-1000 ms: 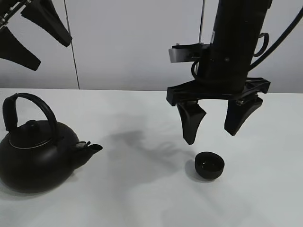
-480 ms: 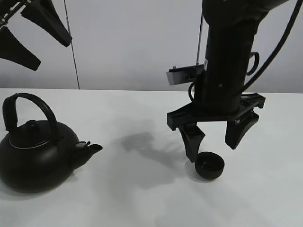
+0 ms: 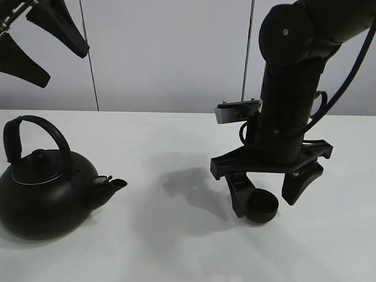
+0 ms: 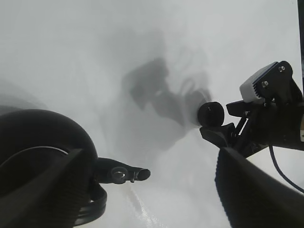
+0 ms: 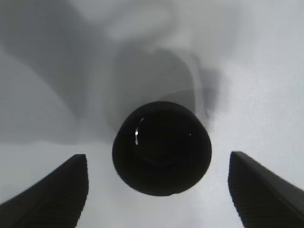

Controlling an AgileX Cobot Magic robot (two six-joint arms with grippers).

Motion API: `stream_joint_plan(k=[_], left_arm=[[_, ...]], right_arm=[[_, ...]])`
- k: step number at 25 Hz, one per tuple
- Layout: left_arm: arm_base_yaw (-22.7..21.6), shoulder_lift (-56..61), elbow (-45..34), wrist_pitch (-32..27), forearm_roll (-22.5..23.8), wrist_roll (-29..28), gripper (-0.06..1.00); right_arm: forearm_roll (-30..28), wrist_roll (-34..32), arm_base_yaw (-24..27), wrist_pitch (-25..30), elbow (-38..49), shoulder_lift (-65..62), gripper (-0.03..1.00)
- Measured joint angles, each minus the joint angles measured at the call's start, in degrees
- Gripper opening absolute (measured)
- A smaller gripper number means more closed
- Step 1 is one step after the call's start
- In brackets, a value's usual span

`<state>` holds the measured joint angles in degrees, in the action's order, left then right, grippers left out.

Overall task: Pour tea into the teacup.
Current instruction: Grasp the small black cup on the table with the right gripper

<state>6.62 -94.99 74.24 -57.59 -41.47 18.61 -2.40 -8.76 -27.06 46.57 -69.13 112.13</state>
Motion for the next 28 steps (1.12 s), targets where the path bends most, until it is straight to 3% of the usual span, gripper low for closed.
stream_joint_plan(k=[7,13,17,28], left_arm=[[0.0,0.0,0.0,0.0,0.0,0.0,0.54],[0.0,0.0,0.0,0.0,0.0,-0.1,0.54],[0.0,0.0,0.0,0.0,0.0,0.0,0.54],[0.0,0.0,0.0,0.2,0.0,0.0,0.54]], right_arm=[[5.2,1.1,1.2,-2.2,0.0,1.8,0.56],[5.2,1.3,1.2,-2.9,0.0,1.8,0.56],[5.2,1.3,1.2,-2.9,0.0,1.8,0.4],[6.9,2.0,1.2,-2.4,-0.1,1.3,0.4]])
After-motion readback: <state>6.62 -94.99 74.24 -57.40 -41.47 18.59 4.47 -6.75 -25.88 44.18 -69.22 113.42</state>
